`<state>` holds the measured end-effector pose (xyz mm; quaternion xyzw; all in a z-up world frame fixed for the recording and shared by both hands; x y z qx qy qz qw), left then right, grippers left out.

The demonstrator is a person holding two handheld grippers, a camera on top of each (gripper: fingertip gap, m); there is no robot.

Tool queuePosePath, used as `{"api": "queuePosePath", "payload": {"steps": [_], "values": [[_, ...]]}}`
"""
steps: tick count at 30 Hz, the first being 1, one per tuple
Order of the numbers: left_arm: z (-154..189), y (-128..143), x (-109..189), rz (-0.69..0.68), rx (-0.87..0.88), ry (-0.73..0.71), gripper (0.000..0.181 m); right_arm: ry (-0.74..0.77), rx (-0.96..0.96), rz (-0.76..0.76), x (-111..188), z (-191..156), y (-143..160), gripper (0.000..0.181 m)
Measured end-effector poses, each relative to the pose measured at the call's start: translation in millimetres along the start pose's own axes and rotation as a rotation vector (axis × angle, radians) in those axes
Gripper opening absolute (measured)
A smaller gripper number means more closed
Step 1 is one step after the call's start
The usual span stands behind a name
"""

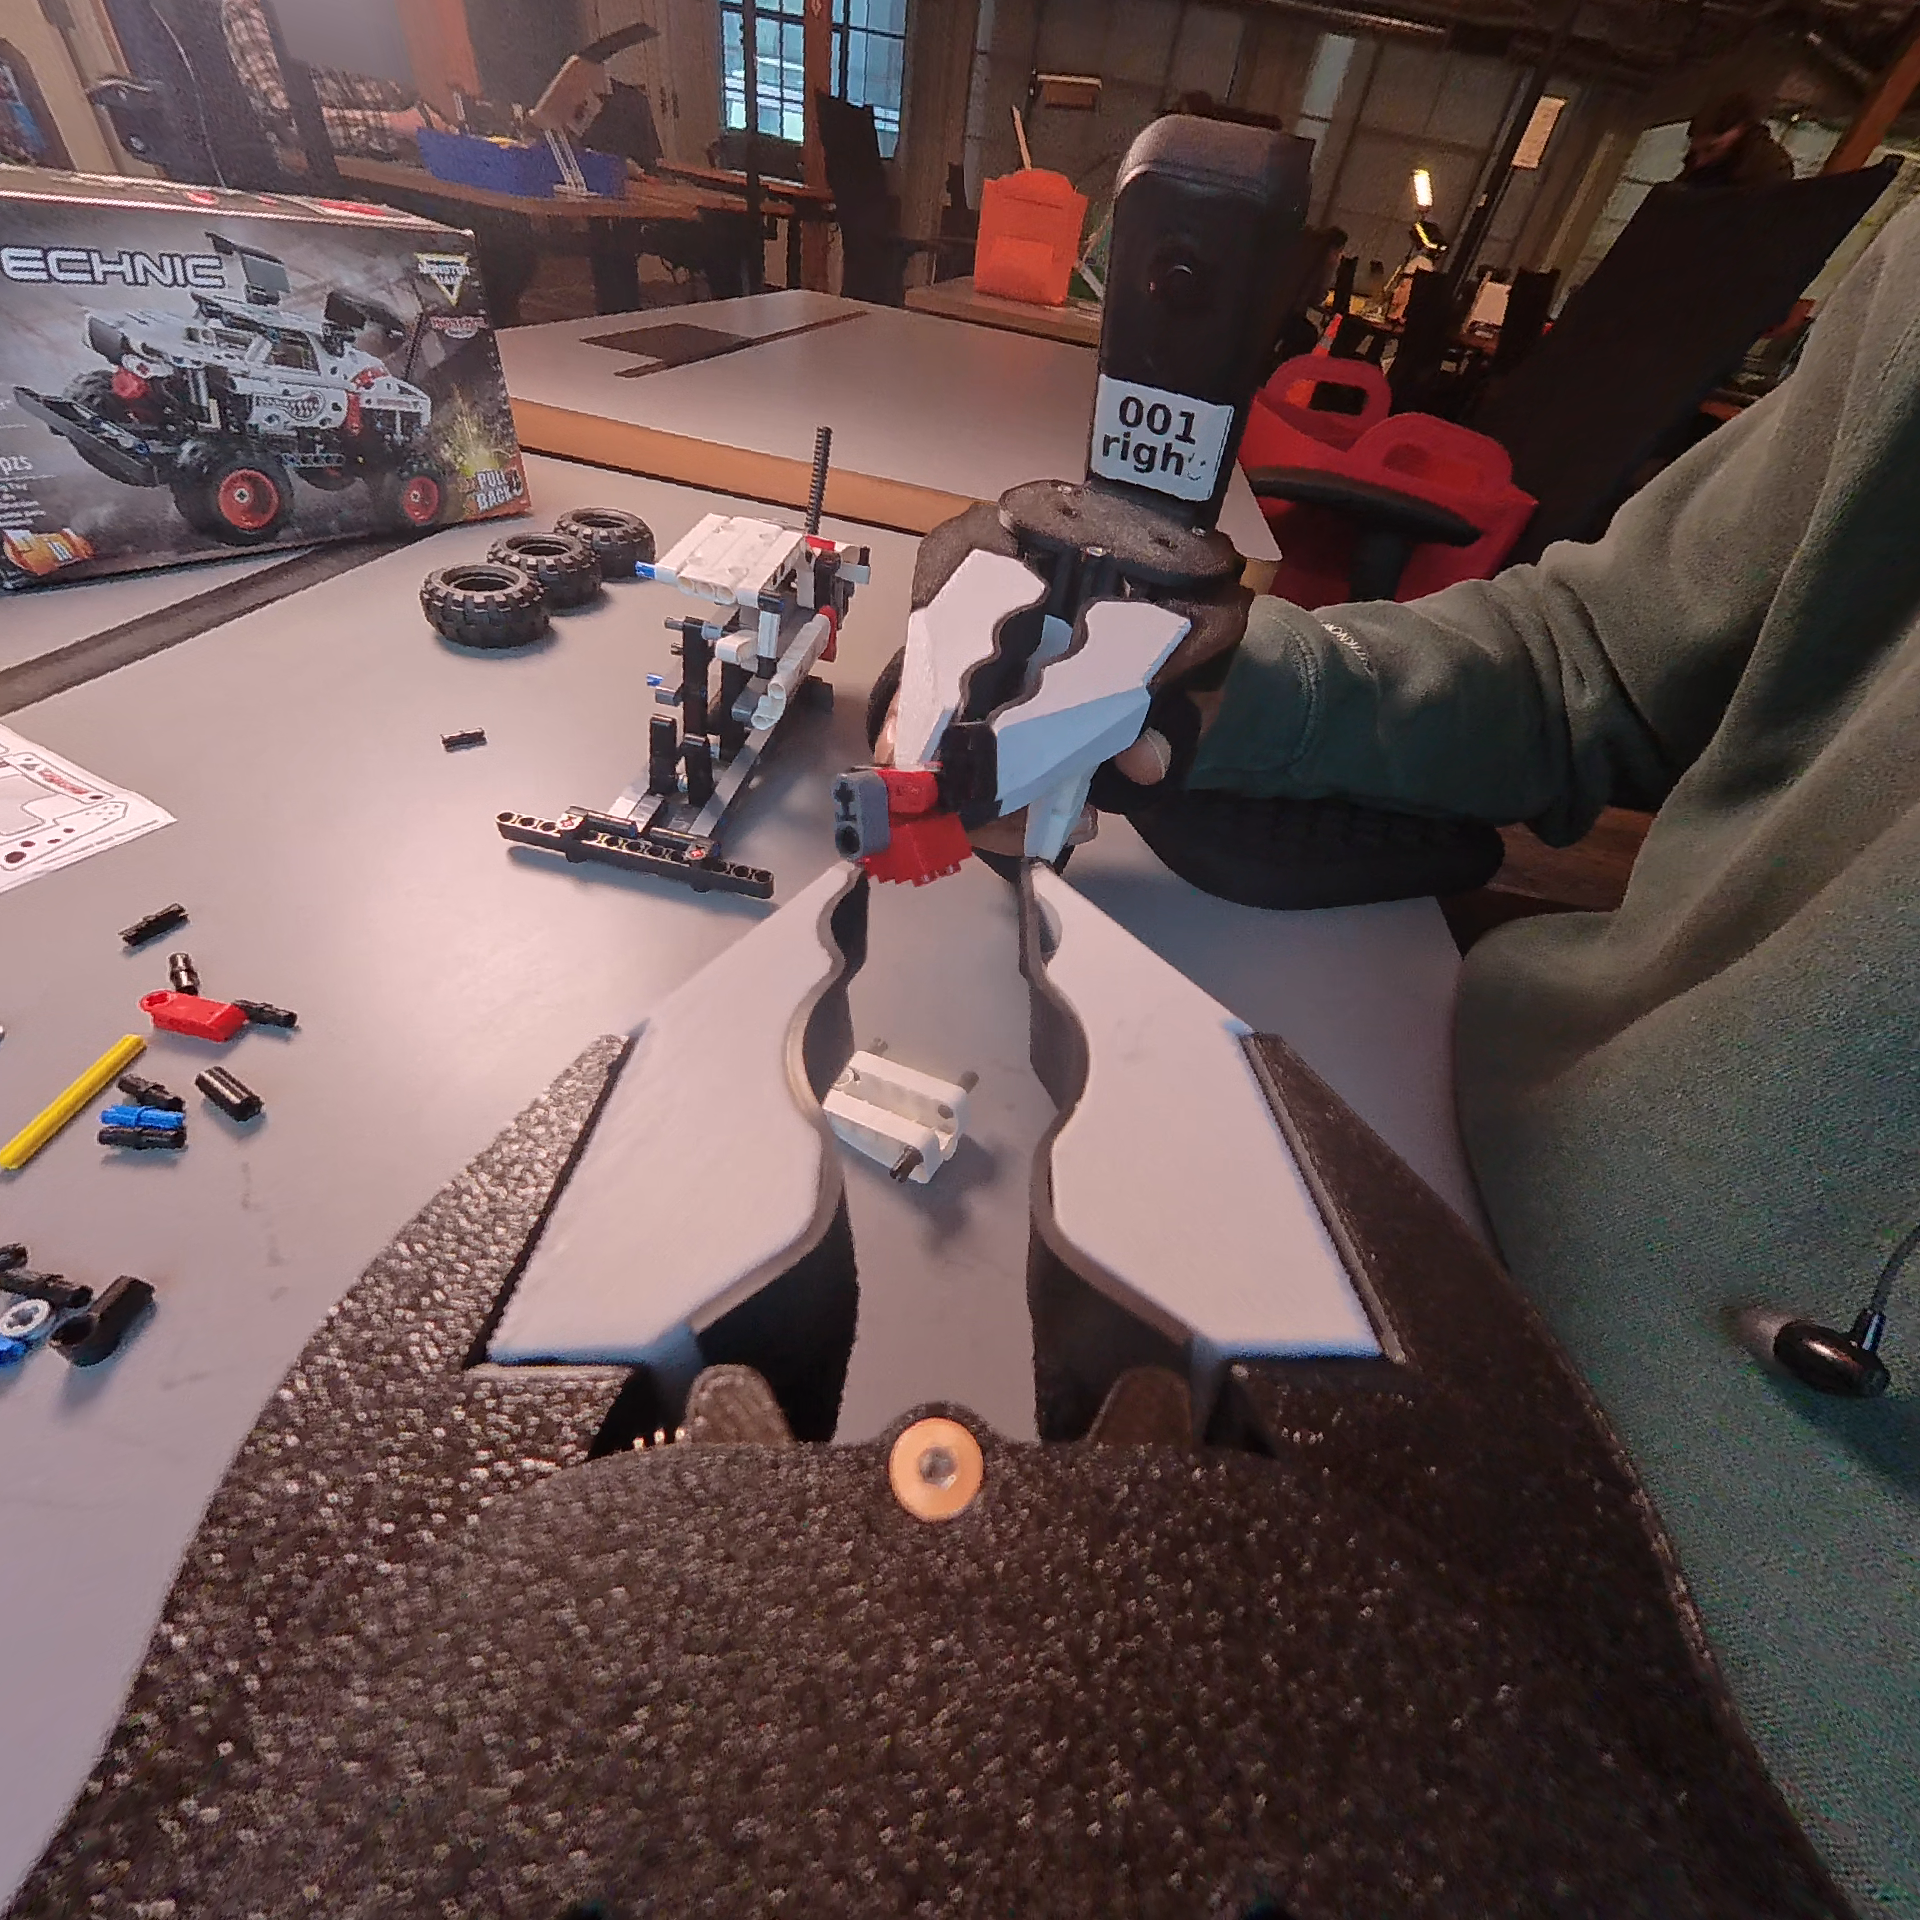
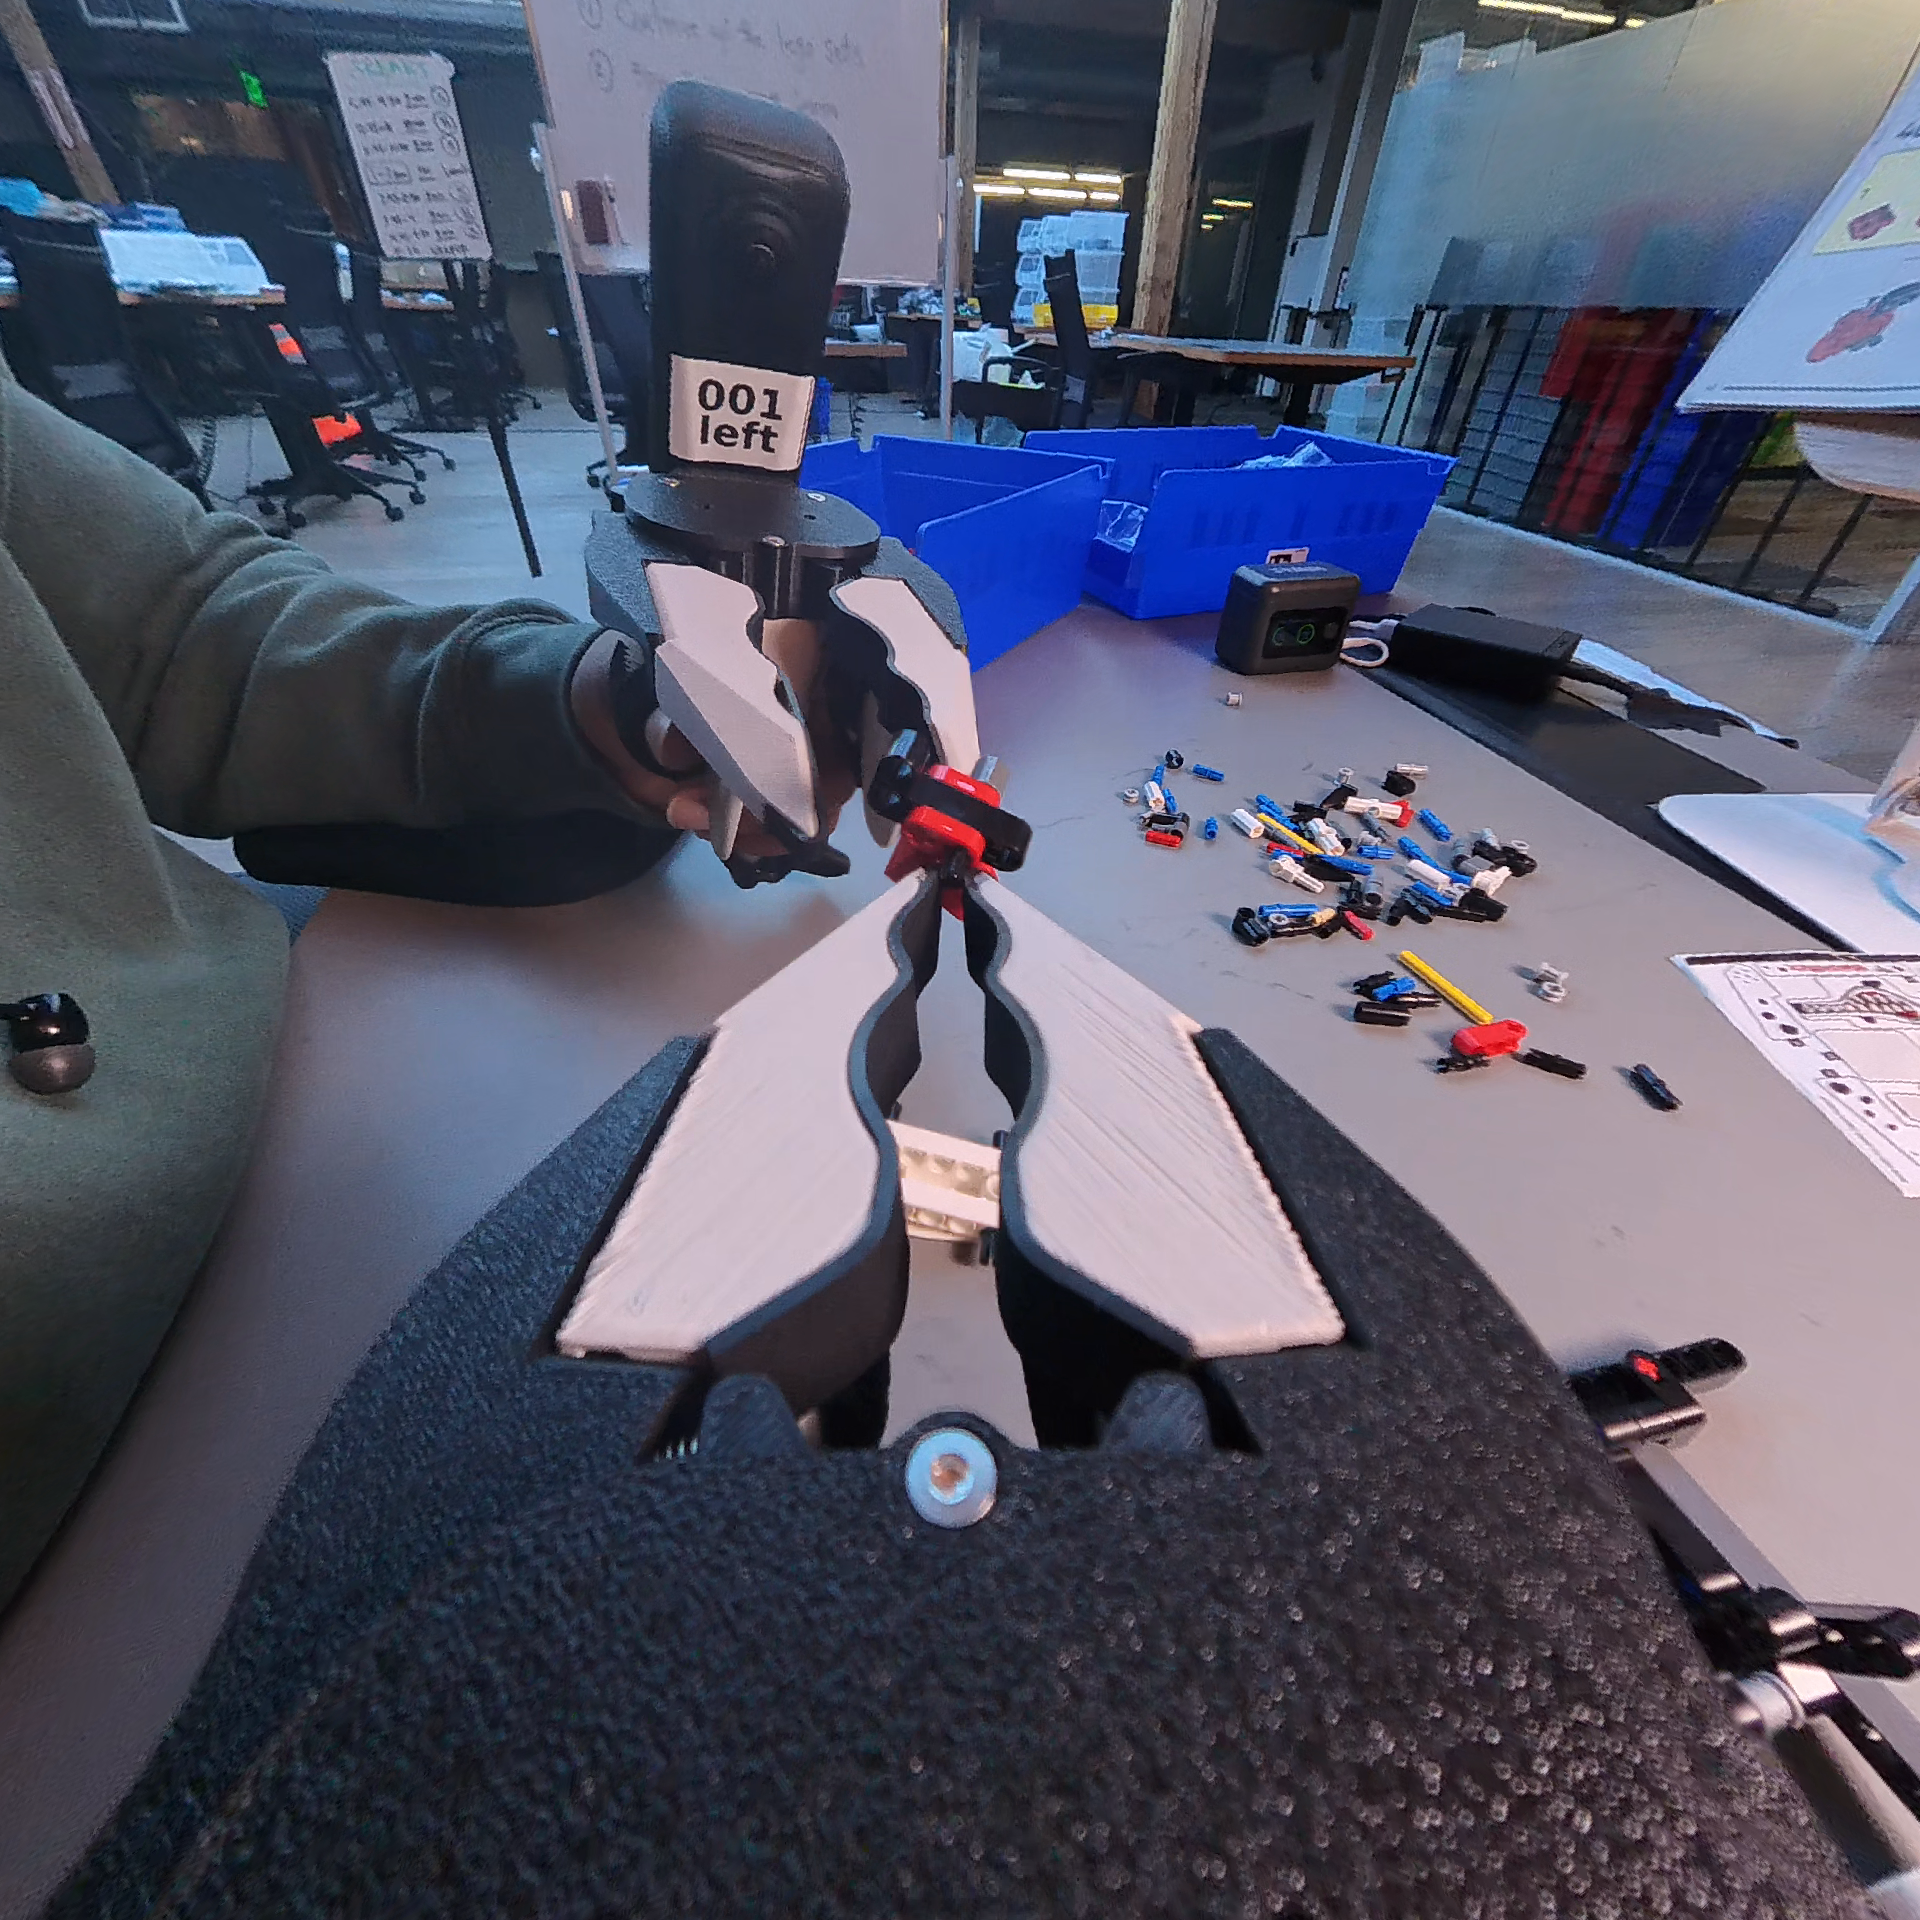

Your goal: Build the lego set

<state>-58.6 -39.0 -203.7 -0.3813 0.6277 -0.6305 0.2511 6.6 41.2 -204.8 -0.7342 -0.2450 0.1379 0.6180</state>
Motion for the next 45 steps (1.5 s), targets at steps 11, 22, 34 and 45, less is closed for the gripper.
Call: {"api": "queuePosePath", "payload": {"steps": [11,22,34,45], "values": [[-13.9,5.0,4.3,-0.057,-0.035,-0.141,0.026,0.174,0.176,0.012,-8.2,6.1,2.3,0.004],[-15.4,4.8,4.7,-0.079,-0.098,-0.193,0.028,0.240,0.285,-0.004,-11.7,5.6,4.8,0.004],[-13.2,10.5,1.7,-0.141,-0.104,-0.155,0.031,0.217,0.351,-0.068,-19.5,-0.3,16.0,0.004],[-38.7,31.5,16.5,-0.239,0.061,-0.188,0.031,0.165,0.204,-0.247,-18.6,10.5,28.7,0.036]]}}
Point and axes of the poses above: each gripper's, where its closed fingertips meet, x back along the fingers, y out of its underside, z = x × y across the jaws, the point moved 5 cm from there along x, back along the fingers, and after that the axes turned 13 degrees about -x, right-handed, at the moved point
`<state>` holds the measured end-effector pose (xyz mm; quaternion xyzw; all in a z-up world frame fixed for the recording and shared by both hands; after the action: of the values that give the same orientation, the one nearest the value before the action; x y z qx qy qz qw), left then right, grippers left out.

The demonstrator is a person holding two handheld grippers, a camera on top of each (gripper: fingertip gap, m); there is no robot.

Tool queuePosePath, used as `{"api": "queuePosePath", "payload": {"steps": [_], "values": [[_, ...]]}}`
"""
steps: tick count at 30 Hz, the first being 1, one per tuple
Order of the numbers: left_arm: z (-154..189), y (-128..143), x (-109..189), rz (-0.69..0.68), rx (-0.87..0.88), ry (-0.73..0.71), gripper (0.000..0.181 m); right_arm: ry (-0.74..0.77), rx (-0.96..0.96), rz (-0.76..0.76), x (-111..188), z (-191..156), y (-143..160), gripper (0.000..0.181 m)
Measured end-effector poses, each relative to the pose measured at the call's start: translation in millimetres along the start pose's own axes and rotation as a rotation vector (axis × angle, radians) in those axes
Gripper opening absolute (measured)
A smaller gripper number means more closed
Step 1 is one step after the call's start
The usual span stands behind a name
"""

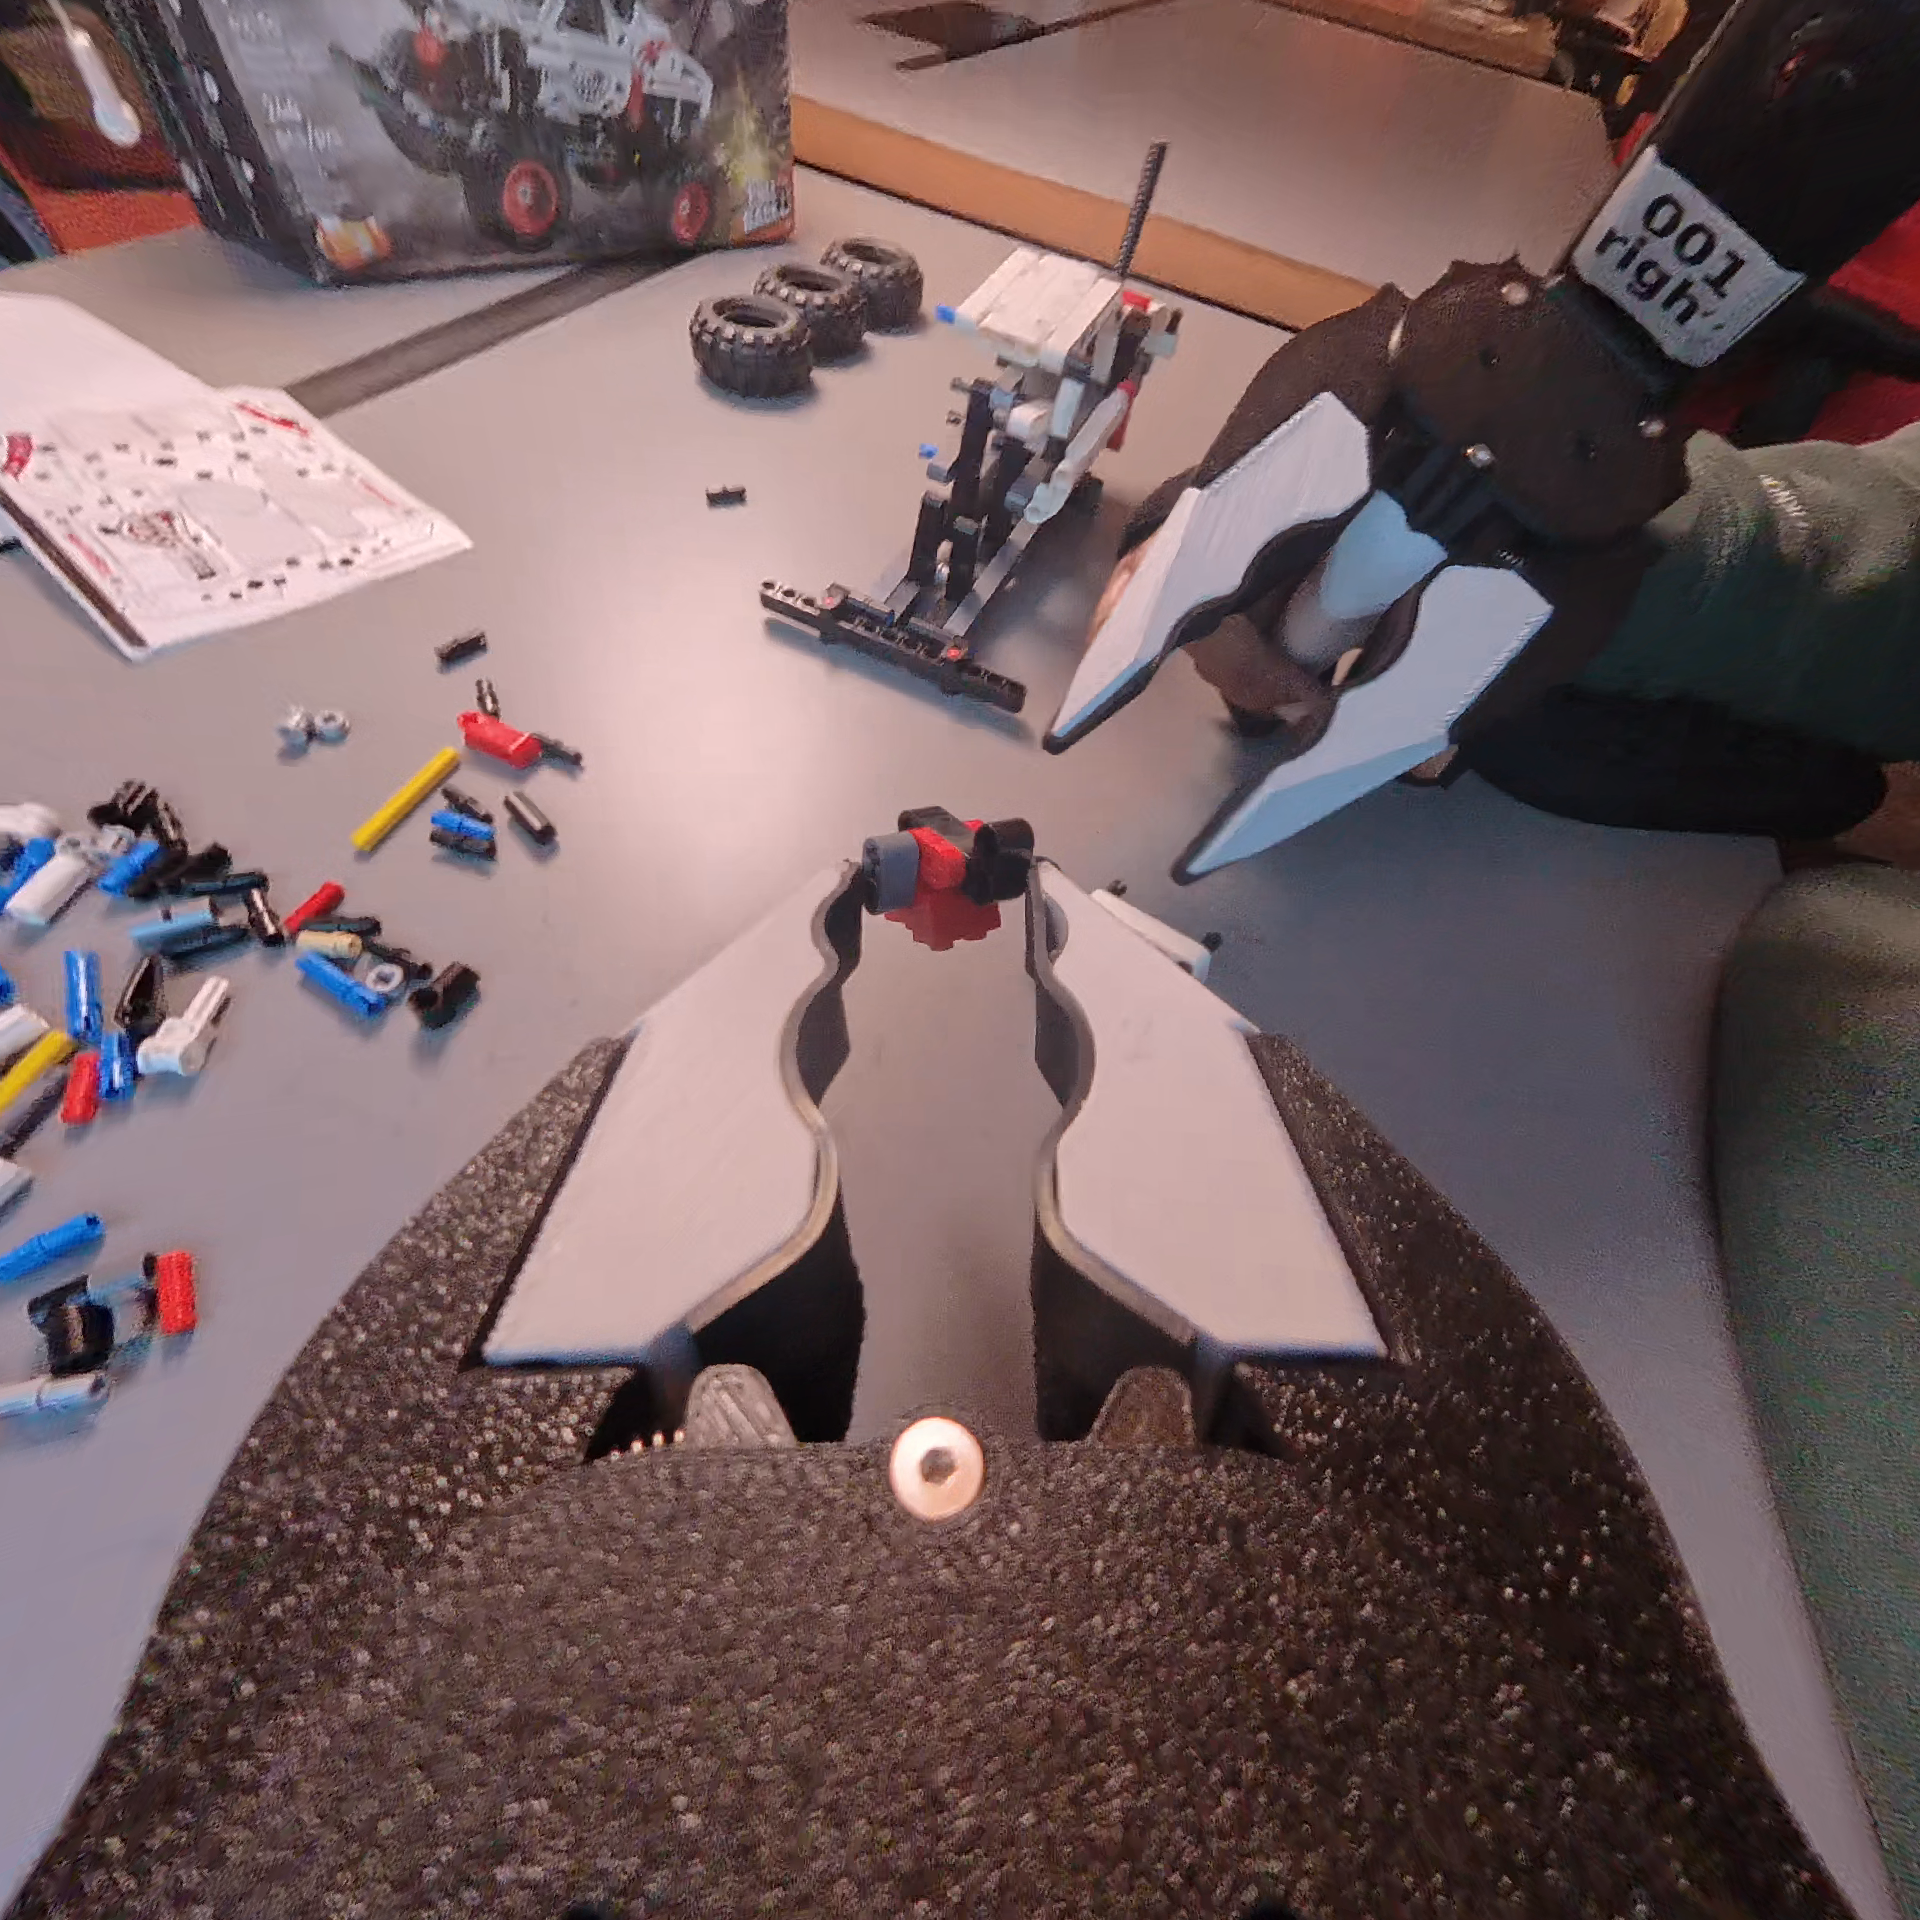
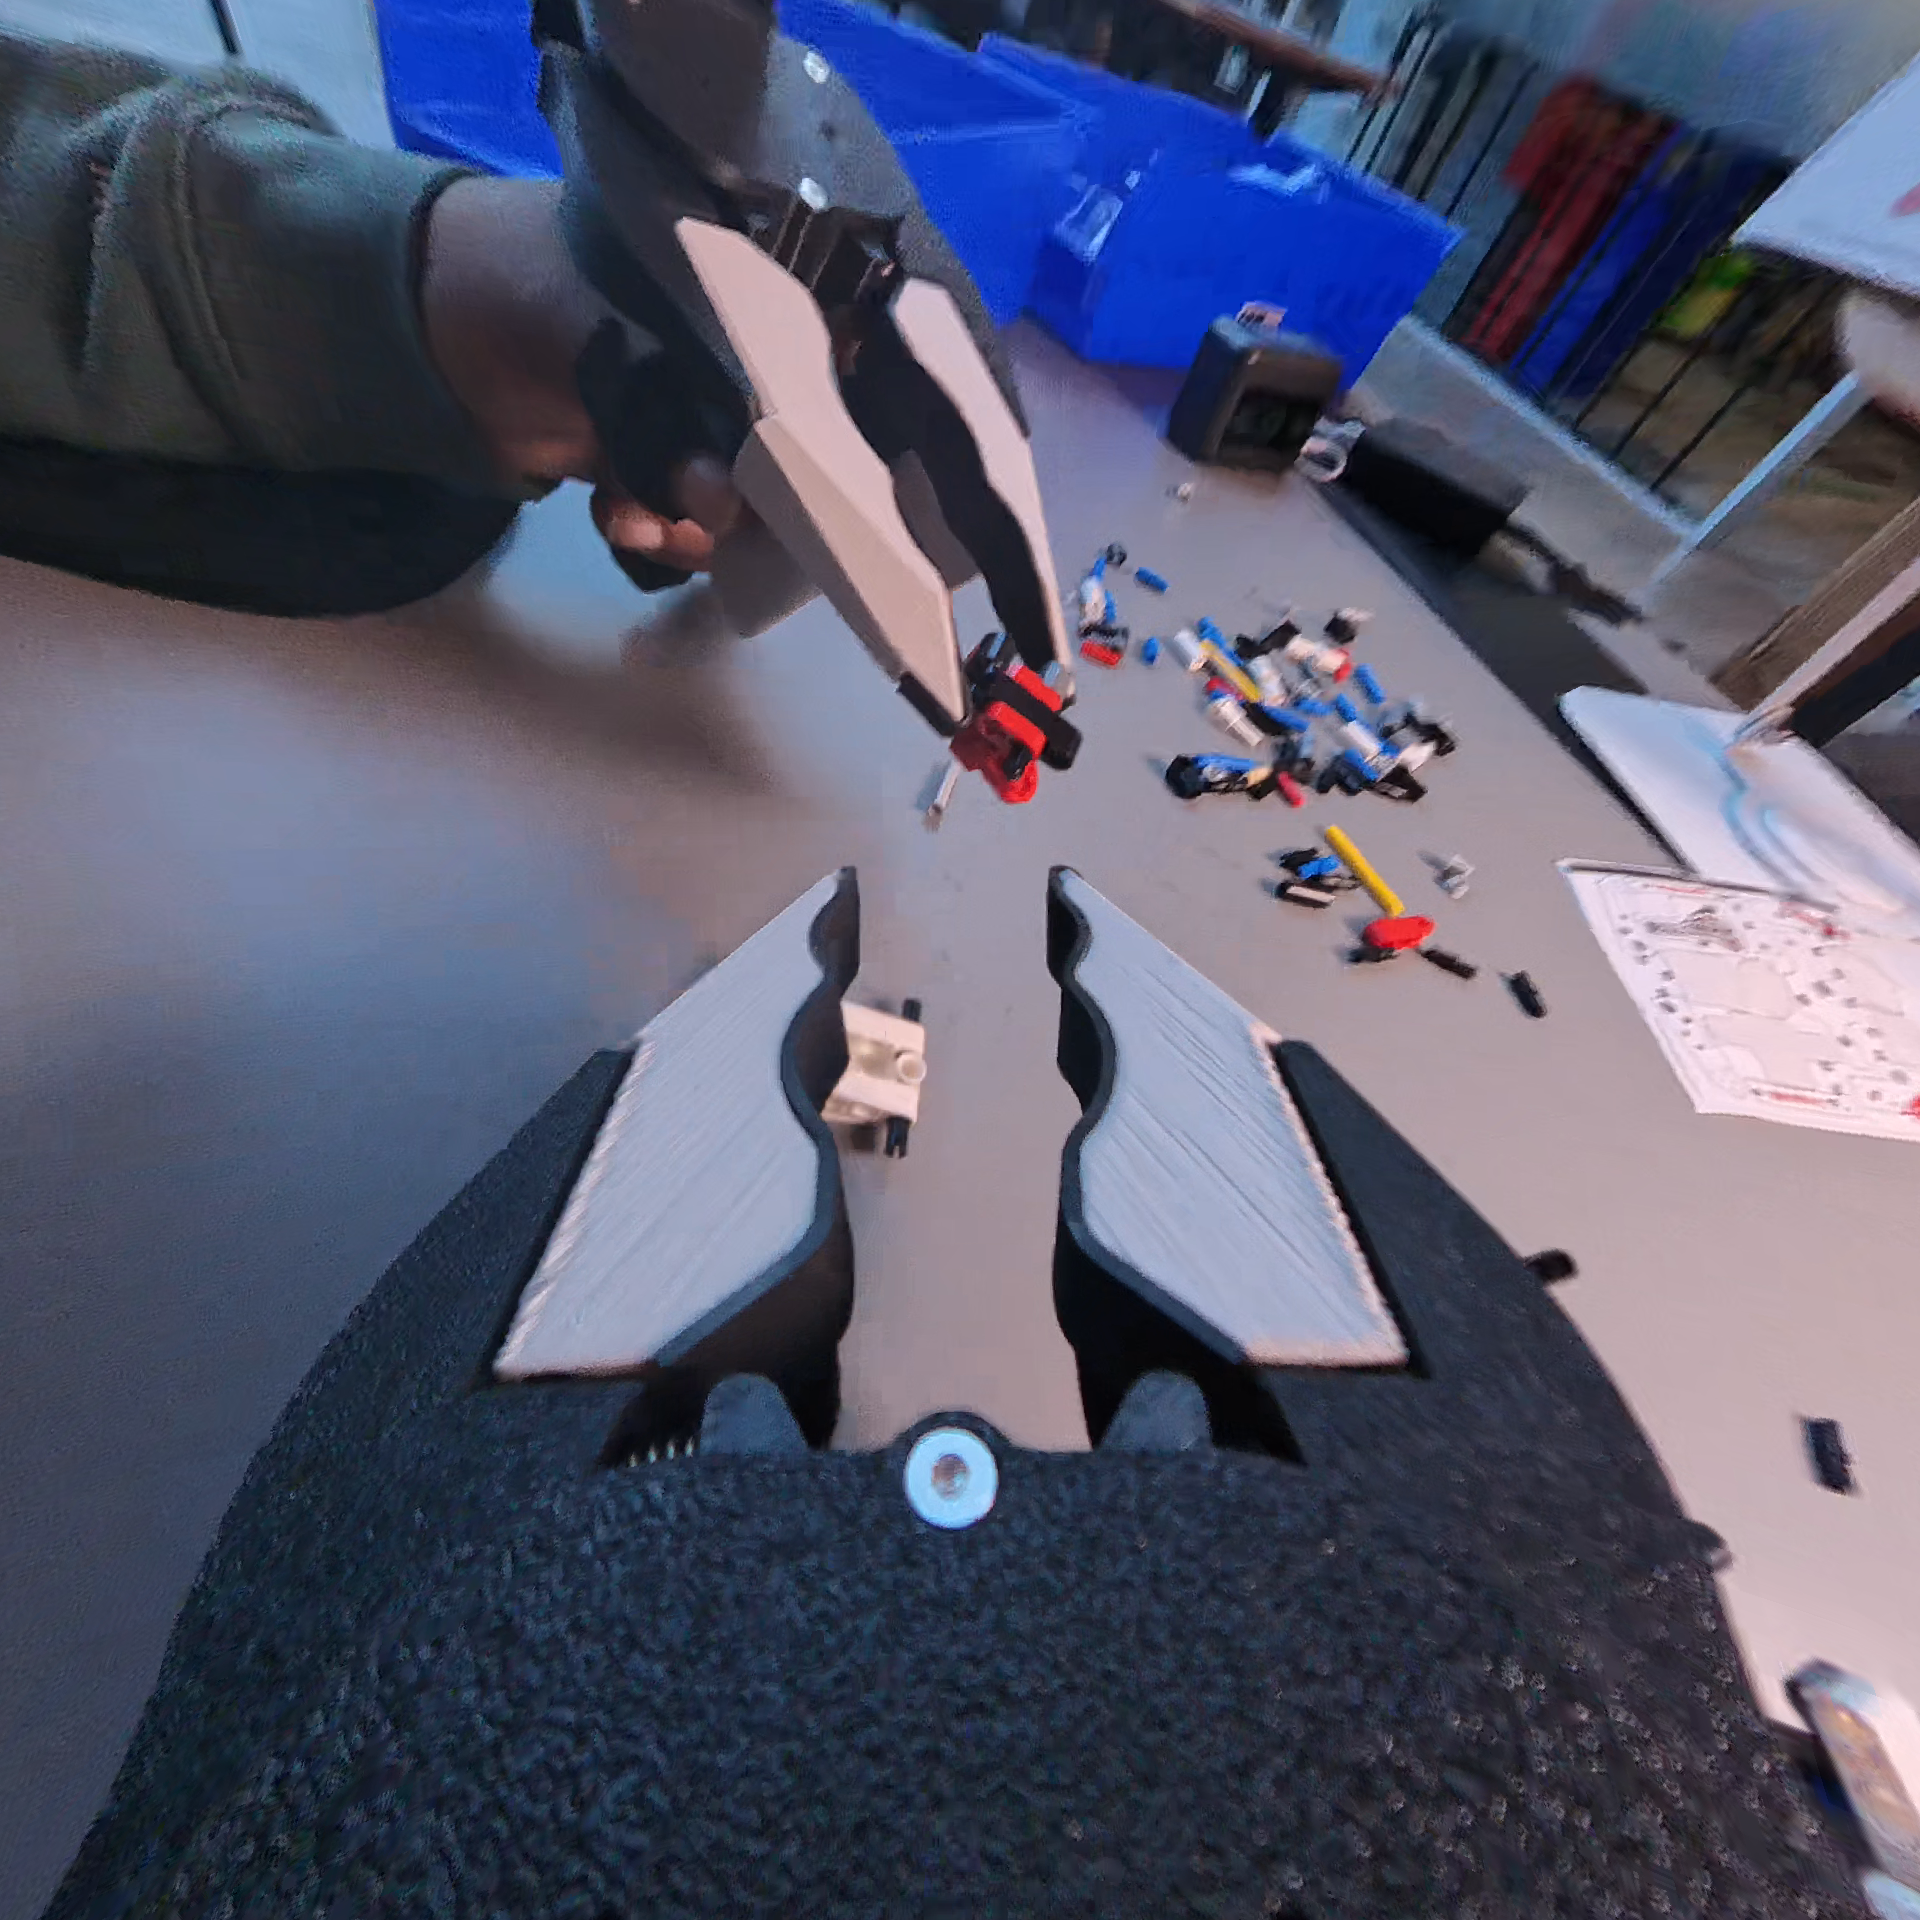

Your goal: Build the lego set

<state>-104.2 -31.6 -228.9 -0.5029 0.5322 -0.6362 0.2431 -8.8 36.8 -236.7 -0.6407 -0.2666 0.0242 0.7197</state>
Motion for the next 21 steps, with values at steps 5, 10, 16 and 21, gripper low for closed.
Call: {"api": "queuePosePath", "payload": {"steps": [5,10,16,21], "values": [[-7.4,34.1,-6.9,-0.198,0.174,0.132,0.031,-0.132,-0.111,-0.350,-9.3,-3.3,28.9,0.063],[-1.7,37.6,-13.0,-0.267,0.142,0.205,0.031,-0.111,-0.088,-0.459,-14.1,-2.6,38.3,0.042],[-3.7,43.9,-17.4,-0.314,0.106,0.196,0.031,-0.057,-0.135,-0.483,-5.8,6.0,40.9,0.042],[-10.9,45.3,-17.3,-0.314,0.096,0.161,0.029,0.017,-0.205,-0.490,0.7,17.4,44.5,0.042]]}}
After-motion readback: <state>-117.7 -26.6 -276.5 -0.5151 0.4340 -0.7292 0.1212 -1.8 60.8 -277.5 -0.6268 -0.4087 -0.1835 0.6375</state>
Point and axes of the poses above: each gripper's, where its closed fingertips meet, x back along the fingers, y out of its underside, z = x × y across the jaws, the point moved 5 cm from there along x, back along the fingers, and after that the axes turned 13 degrees about -x, right-handed, at the moved point
